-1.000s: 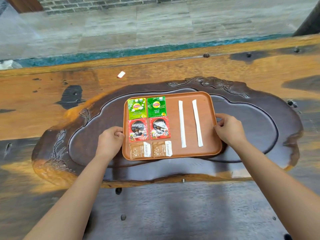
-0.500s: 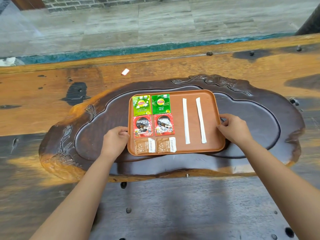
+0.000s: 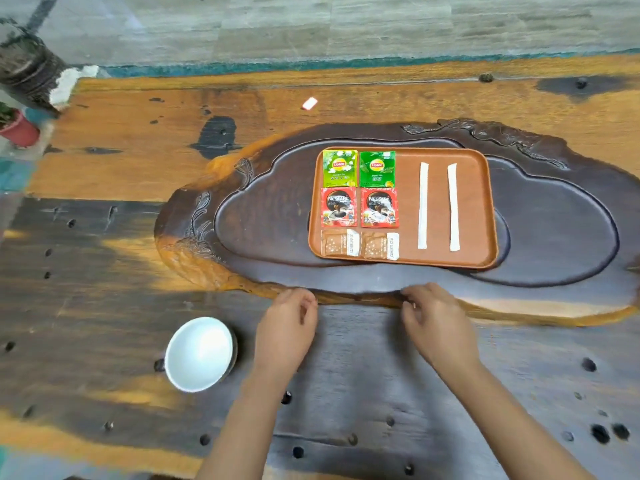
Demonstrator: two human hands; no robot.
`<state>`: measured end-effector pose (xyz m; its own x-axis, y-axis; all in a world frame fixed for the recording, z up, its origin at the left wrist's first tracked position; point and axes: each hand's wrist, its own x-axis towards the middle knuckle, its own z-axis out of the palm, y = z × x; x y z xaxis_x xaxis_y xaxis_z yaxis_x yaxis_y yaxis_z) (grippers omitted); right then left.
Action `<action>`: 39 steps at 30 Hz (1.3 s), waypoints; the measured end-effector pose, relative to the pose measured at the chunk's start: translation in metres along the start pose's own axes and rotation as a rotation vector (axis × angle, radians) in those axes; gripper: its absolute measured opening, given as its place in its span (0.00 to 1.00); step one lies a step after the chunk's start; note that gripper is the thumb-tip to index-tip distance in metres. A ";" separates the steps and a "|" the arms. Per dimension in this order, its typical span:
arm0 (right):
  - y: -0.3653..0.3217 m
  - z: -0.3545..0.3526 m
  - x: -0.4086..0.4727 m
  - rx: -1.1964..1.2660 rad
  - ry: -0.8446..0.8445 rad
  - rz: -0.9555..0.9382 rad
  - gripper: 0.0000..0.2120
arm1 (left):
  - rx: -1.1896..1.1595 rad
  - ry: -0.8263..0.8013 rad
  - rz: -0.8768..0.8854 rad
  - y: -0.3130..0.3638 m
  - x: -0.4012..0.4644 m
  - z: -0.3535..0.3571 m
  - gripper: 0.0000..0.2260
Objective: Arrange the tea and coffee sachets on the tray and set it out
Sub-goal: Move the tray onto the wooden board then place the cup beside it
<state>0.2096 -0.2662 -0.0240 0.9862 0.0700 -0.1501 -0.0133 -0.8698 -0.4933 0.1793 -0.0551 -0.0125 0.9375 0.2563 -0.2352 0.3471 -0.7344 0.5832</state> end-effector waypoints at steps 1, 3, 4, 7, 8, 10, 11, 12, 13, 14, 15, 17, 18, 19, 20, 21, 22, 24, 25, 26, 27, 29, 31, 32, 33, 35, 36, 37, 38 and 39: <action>-0.007 0.012 -0.011 -0.030 -0.031 -0.047 0.10 | 0.070 0.012 0.028 -0.007 -0.014 0.001 0.06; -0.020 0.031 -0.028 -0.093 -0.076 -0.122 0.08 | 0.183 0.049 0.114 -0.025 -0.037 -0.003 0.10; -0.024 0.039 -0.034 -0.121 -0.087 -0.171 0.09 | 0.223 0.073 0.151 -0.034 -0.045 -0.008 0.12; -0.027 0.056 -0.044 -0.188 -0.080 -0.349 0.15 | 0.306 0.158 0.187 -0.064 -0.057 -0.029 0.13; -0.025 0.061 -0.045 -0.204 -0.086 -0.395 0.16 | 0.328 0.185 0.187 -0.074 -0.058 -0.037 0.13; -0.021 0.069 -0.047 -0.244 -0.108 -0.445 0.16 | 0.401 0.238 0.179 -0.096 -0.058 -0.054 0.14; -0.018 0.072 -0.048 -0.272 -0.121 -0.457 0.16 | 0.437 0.253 0.163 -0.108 -0.058 -0.062 0.15; -0.015 0.075 -0.049 -0.303 -0.142 -0.465 0.17 | 0.455 0.254 0.137 -0.120 -0.057 -0.070 0.16; -0.011 0.077 -0.049 -0.335 -0.173 -0.475 0.19 | 0.465 0.243 0.103 -0.132 -0.056 -0.077 0.18; -0.007 0.080 -0.048 -0.367 -0.206 -0.484 0.20 | 0.477 0.220 0.067 -0.142 -0.056 -0.083 0.20; -0.004 0.082 -0.048 -0.395 -0.234 -0.490 0.21 | 0.491 0.193 0.032 -0.153 -0.057 -0.088 0.22; 0.004 0.084 -0.046 -0.444 -0.284 -0.480 0.24 | 0.482 0.140 -0.038 -0.167 -0.059 -0.093 0.25; 0.007 0.085 -0.046 -0.460 -0.307 -0.466 0.26 | 0.452 0.118 -0.076 -0.173 -0.061 -0.094 0.25; 0.010 0.085 -0.046 -0.470 -0.321 -0.451 0.28 | 0.398 0.097 -0.111 -0.177 -0.063 -0.094 0.23; 0.012 0.086 -0.046 -0.476 -0.331 -0.439 0.28 | 0.315 0.071 -0.137 -0.179 -0.064 -0.094 0.21; 0.013 0.085 -0.046 -0.481 -0.340 -0.429 0.28 | 0.217 0.053 -0.153 -0.179 -0.065 -0.095 0.18; 0.014 0.085 -0.047 -0.483 -0.345 -0.423 0.28 | 0.112 0.053 -0.169 -0.177 -0.066 -0.095 0.15; 0.015 0.085 -0.047 -0.483 -0.348 -0.413 0.28 | -0.082 0.061 -0.249 -0.175 -0.068 -0.099 0.13; 0.016 0.085 -0.048 -0.483 -0.349 -0.408 0.28 | -0.158 0.050 -0.292 -0.175 -0.069 -0.101 0.13; 0.016 0.086 -0.048 -0.483 -0.346 -0.406 0.28 | -0.205 0.027 -0.311 -0.178 -0.069 -0.103 0.12; 0.016 0.087 -0.048 -0.483 -0.344 -0.406 0.28 | -0.215 0.002 -0.306 -0.182 -0.070 -0.104 0.11; 0.018 0.088 -0.048 -0.486 -0.343 -0.415 0.28 | -0.197 -0.007 -0.273 -0.191 -0.072 -0.103 0.09; 0.019 0.090 -0.047 -0.487 -0.333 -0.427 0.28 | -0.243 0.033 -0.272 -0.195 -0.073 -0.099 0.06; 0.020 0.090 -0.047 -0.487 -0.331 -0.428 0.28 | -0.293 0.042 -0.288 -0.195 -0.074 -0.095 0.05; 0.019 0.090 -0.046 -0.486 -0.330 -0.432 0.28 | -0.357 0.046 -0.316 -0.196 -0.075 -0.094 0.05; 0.020 0.091 -0.046 -0.480 -0.329 -0.437 0.28 | -0.491 0.031 -0.358 -0.195 -0.075 -0.088 0.06; 0.021 0.091 -0.046 -0.478 -0.331 -0.440 0.28 | -0.543 0.029 -0.369 -0.194 -0.075 -0.085 0.06; 0.021 0.091 -0.046 -0.477 -0.334 -0.439 0.28 | -0.584 0.032 -0.377 -0.194 -0.074 -0.082 0.07; 0.021 0.091 -0.046 -0.476 -0.334 -0.436 0.28 | -0.612 0.039 -0.379 -0.191 -0.072 -0.081 0.08; 0.021 0.090 -0.046 -0.476 -0.333 -0.434 0.28 | -0.632 0.045 -0.374 -0.189 -0.069 -0.081 0.08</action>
<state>0.1491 -0.2436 -0.1048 0.7830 0.5362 -0.3154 0.5157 -0.8430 -0.1528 0.0507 0.1166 -0.0434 0.7491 0.4543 -0.4822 0.5786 -0.0941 0.8101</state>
